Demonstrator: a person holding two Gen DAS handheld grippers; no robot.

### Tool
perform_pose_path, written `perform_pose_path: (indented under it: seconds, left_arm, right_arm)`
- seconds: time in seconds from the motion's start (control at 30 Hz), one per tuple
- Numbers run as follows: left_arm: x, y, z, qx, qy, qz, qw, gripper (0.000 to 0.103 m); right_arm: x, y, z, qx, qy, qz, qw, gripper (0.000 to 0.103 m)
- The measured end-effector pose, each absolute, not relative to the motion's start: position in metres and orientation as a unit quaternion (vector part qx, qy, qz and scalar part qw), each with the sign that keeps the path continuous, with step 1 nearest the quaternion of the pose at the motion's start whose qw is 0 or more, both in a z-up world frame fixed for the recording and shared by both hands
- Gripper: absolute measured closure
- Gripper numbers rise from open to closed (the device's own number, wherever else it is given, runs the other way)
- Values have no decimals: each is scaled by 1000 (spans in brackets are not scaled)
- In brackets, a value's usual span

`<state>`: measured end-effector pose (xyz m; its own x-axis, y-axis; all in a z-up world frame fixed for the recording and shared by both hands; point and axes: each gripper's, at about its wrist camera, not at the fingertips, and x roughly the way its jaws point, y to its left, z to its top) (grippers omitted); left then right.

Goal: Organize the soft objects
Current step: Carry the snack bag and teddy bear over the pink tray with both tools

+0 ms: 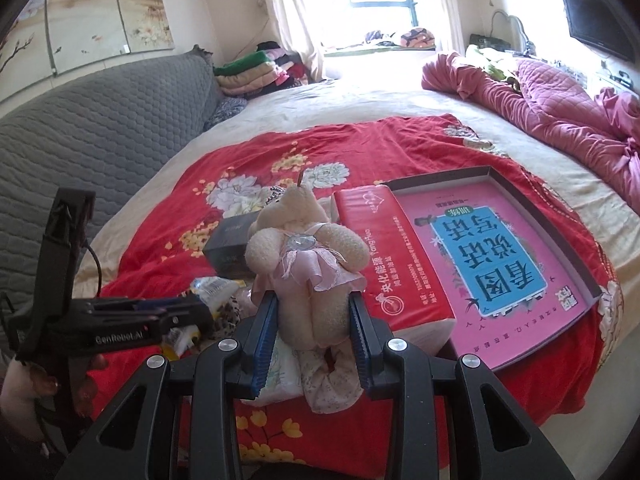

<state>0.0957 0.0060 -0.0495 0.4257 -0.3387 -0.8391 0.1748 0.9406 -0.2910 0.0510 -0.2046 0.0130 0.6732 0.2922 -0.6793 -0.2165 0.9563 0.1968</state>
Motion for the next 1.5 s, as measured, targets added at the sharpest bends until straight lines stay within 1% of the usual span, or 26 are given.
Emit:
perform_pose_path:
  seconds: [0.3, 0.43, 0.47, 0.67, 0.8, 0.9, 1.0, 1.17, 1.2, 1.27, 1.37, 1.5]
  left_arm:
    - [84, -22, -60, -22, 503, -150, 851, 61]
    - [67, -33, -47, 3, 481, -156, 863, 61]
    - [64, -35, -46, 6, 480, -164, 862, 59]
    - [67, -43, -61, 0, 509, -179, 842, 58]
    - [68, -50, -61, 23, 513, -167, 841, 58]
    - [66, -50, -59, 20, 518, -166, 839, 58]
    - [71, -57, -67, 50, 527, -147, 835, 58]
    - [82, -60, -74, 50, 536, -129, 833, 58]
    - [85, -62, -75, 53, 539, -126, 831, 59]
    - [89, -67, -80, 68, 547, -113, 827, 64]
    - [91, -71, -83, 70, 550, -103, 826, 66]
    - [87, -65, -72, 45, 542, -105, 832, 68]
  right_arm:
    - [56, -207, 5, 58, 389, 138, 909, 67]
    - [56, -207, 5, 60, 387, 138, 910, 67]
    - [56, -207, 4, 61, 387, 139, 909, 67]
    - [56, -208, 4, 64, 386, 138, 910, 67]
    - [58, -212, 5, 71, 386, 134, 910, 67]
    - [58, -216, 7, 73, 383, 132, 911, 67]
    - [57, -220, 8, 77, 381, 131, 912, 67]
    - [57, -223, 9, 81, 378, 131, 913, 67]
    - [57, -224, 10, 82, 377, 130, 913, 67]
    - [57, -226, 10, 85, 375, 129, 914, 67]
    - [55, -230, 13, 89, 371, 128, 916, 67]
    - [51, -237, 19, 95, 360, 123, 920, 67]
